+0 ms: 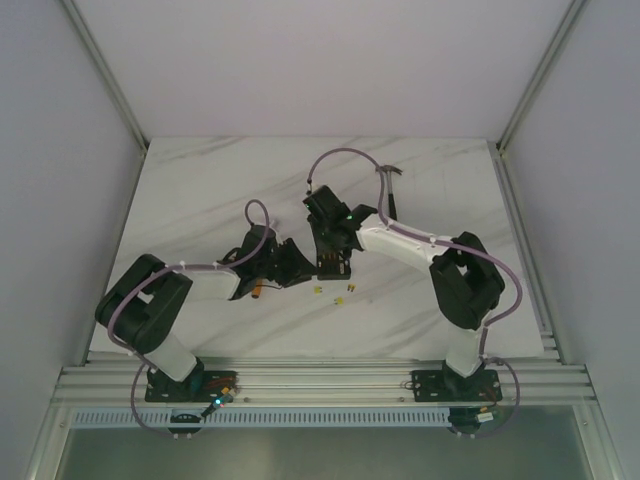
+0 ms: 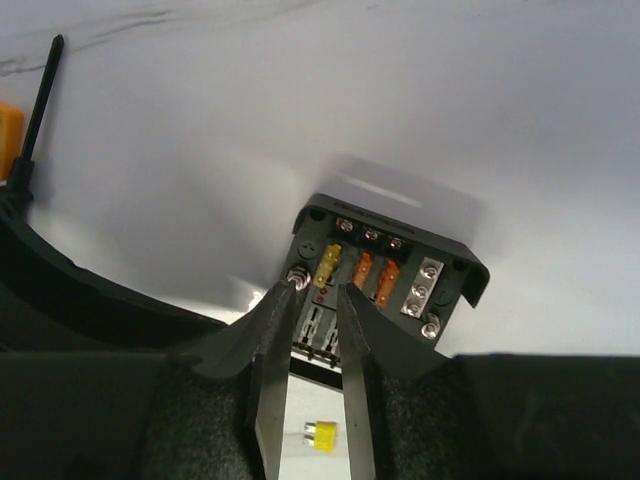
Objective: Snap on the fuse box
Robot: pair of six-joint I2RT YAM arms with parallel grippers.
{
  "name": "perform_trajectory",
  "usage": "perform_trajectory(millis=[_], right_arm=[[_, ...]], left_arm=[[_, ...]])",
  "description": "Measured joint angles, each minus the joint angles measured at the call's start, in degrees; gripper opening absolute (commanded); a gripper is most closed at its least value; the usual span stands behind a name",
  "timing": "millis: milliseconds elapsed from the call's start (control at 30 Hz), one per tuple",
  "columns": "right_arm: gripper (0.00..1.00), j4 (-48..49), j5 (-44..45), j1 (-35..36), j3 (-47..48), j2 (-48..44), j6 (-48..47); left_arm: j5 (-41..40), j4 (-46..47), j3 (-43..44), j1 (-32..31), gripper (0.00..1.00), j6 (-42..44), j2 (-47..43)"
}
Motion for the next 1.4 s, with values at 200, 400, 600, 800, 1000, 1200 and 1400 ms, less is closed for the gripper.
perform_trajectory(millis=[200, 400, 600, 800, 1000, 1200, 1400], right_arm=[[0.24, -2.14, 2.27, 1.09, 4.11, 3.69, 1.62], [0.22, -4.13, 4.07, 1.44, 5.81, 5.51, 3.21], [0.21, -5.6, 5.4, 1.84, 6.12, 5.66, 4.07], [0.2, -6.08, 5.95, 1.84, 6.16, 6.4, 4.31], [0.2, -6.12, 5.97, 1.92, 6.19, 7.28, 4.28], [0.15, -6.19, 6.34, 2.32, 6.25, 7.52, 4.26], [0.12, -6.34, 6.88, 2.34, 6.25, 7.52, 4.24]], left_arm=[[1.36, 3.19, 0.0, 0.0, 0.46, -1.2, 1.86], [2.12, 4.94, 0.0, -0.11, 0.44, -1.81, 3.65], [3.02, 6.49, 0.07, -0.44, 0.41, -2.4, 5.29], [3.28, 8.0, 0.17, -1.01, 0.4, -2.86, 6.14], [3.3, 8.2, 0.28, -1.36, 0.39, -3.23, 6.34], [3.37, 8.24, 0.33, -1.4, 0.38, -3.3, 6.45], [3.37, 8.35, 0.33, -1.46, 0.38, -3.34, 6.47]])
